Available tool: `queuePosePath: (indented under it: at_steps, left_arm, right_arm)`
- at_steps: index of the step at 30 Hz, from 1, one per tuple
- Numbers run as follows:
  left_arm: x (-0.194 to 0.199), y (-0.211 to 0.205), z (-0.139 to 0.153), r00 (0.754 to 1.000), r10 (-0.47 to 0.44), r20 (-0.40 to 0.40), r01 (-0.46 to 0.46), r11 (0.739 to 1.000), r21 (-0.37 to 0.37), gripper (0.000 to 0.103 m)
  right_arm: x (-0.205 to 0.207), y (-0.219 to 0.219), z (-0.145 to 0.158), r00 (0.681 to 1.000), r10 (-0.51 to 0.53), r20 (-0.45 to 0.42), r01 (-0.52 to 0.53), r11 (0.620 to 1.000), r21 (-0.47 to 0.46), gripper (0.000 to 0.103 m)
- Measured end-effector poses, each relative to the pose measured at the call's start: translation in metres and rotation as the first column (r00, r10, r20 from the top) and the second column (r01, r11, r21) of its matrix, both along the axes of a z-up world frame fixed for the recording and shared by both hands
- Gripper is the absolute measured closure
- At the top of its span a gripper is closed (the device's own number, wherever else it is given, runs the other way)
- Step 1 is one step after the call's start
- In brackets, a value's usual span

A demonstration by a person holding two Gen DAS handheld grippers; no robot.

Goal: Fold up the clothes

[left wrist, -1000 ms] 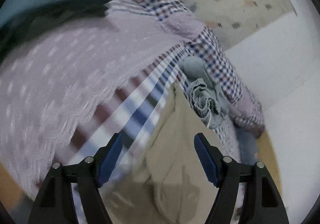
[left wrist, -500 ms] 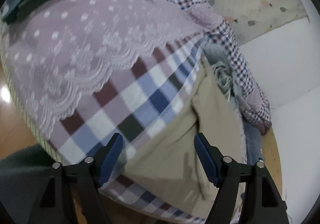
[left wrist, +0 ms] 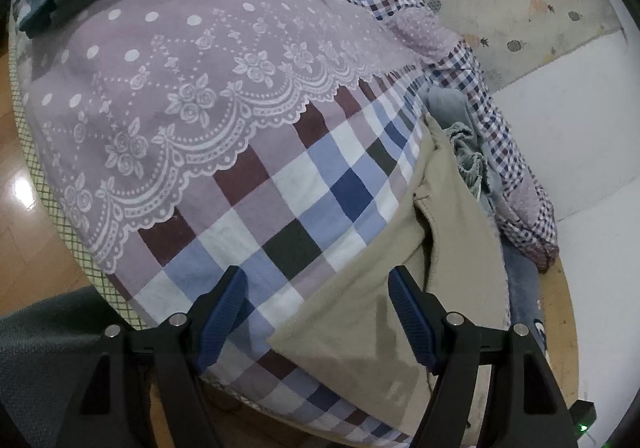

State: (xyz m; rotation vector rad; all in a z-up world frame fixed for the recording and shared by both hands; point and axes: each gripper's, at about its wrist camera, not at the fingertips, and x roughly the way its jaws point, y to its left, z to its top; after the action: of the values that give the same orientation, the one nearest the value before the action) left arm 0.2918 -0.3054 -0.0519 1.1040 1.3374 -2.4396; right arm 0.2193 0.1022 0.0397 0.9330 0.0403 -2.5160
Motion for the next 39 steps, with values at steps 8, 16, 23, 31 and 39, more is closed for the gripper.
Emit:
queuePosePath:
  at_steps: [8, 16, 23, 31, 39]
  left_arm:
    - [-0.004, 0.016, -0.001, 0.997, -0.077, -0.006, 0.077, 0.997, 0.013, 0.026]
    - [-0.002, 0.027, -0.007, 0.992, -0.125, -0.014, 0.125, 0.988, 0.095, 0.026]
    - [0.004, 0.03, -0.015, 0.993, -0.115, 0.002, 0.112, 0.975, 0.192, 0.026]
    - [0.007, 0.03, -0.019, 0.993, -0.117, -0.006, 0.115, 0.961, 0.253, 0.026]
    - [0.012, 0.014, -0.015, 0.997, -0.043, -0.063, 0.061, 0.951, 0.303, 0.026]
  right_arm:
    - [0.003, 0.005, 0.009, 1.0, -0.011, -0.025, 0.011, 1.0, -0.009, 0.018]
    - [0.008, 0.004, 0.014, 0.999, -0.004, -0.045, 0.004, 1.0, -0.012, 0.018]
    - [0.008, -0.001, 0.012, 0.998, -0.02, -0.061, 0.022, 0.999, 0.032, 0.018]
    - [-0.006, 0.007, -0.004, 0.994, -0.106, 0.004, 0.106, 0.994, 0.038, 0.018]
    - [-0.005, 0.008, -0.009, 0.996, -0.092, -0.004, 0.093, 0.994, 0.06, 0.018]
